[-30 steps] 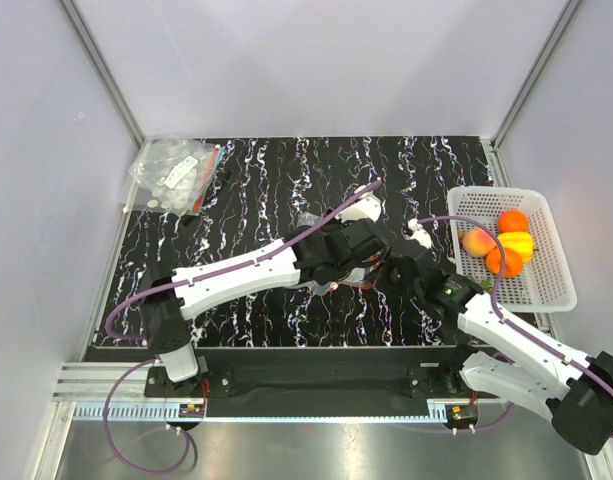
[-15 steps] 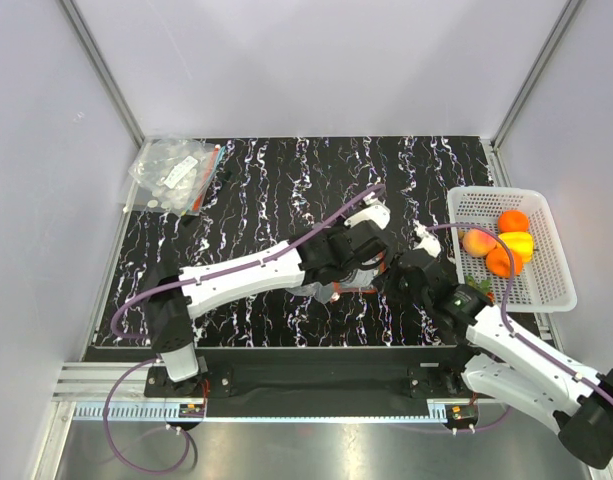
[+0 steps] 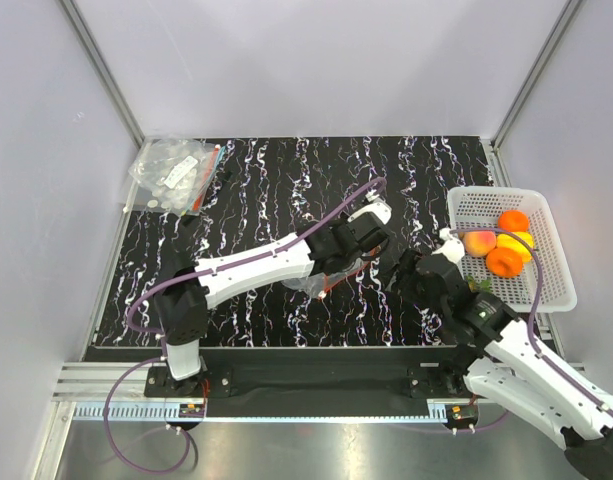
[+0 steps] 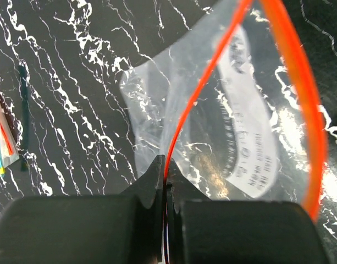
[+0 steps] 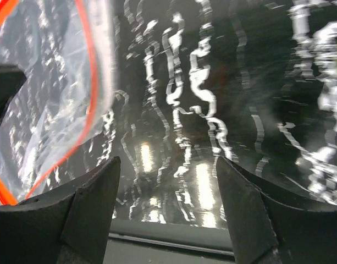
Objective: Place the food in the zip-top bag and seal the zipper
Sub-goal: Open the zipper of the food storage bag at the center of the board, then pick up the fake fruit from the bin.
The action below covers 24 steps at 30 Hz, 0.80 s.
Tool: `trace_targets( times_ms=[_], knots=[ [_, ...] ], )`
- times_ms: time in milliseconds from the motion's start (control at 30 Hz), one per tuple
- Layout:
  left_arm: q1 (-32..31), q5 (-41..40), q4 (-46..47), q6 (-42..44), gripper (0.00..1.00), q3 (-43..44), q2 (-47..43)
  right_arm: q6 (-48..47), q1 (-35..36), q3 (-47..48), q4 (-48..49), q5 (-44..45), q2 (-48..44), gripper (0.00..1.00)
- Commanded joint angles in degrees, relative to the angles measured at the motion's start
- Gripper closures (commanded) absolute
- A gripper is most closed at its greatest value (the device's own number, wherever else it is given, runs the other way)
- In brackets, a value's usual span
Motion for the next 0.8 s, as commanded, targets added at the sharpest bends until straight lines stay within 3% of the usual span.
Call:
trace_targets(
  times_ms=[0,167,267,300,400,467,767],
  knots=[
    [-0.10,0.83,2.78,0.49,1.00,2.70,-0.97,1.00,-0.06,6.22,-7.73,9.03,-0.01,0.23],
    [-0.10,-2.94,2.78,0.93,1.00,2.00,-1.41,-2.94,-4.17,15.72,-16.02,16.78,12.81,0.21],
    [-0.10,-3.12,4.00,1.02,1.00,-0.11,-2.46,-9.61,-12.51,16.44,-10.67,9.61,13.36,0.19],
    [-0.10,-2.95,4.36,1.02,1.00,-0.37,-2.73,-11.21,-19.94,16.52,-7.87,4.01,13.18,0.18],
    [-0.10,-3.21,4.45,1.19,1.00,-0.73,-3.34,-14.73,-29.64,18.98,-7.49,0.53,14.23,0.11],
    [-0.10,-3.73,4.27,1.28,1.00,-0.47,-3.52,-15.70,-32.57,21.00,-8.28,1.40,15.99,0.01],
    [-0.19,-5.41,2.86,1.46,1.00,0.24,-4.05,-14.65,-50.58,21.97,-2.49,-4.39,26.88,0.00]
  ],
)
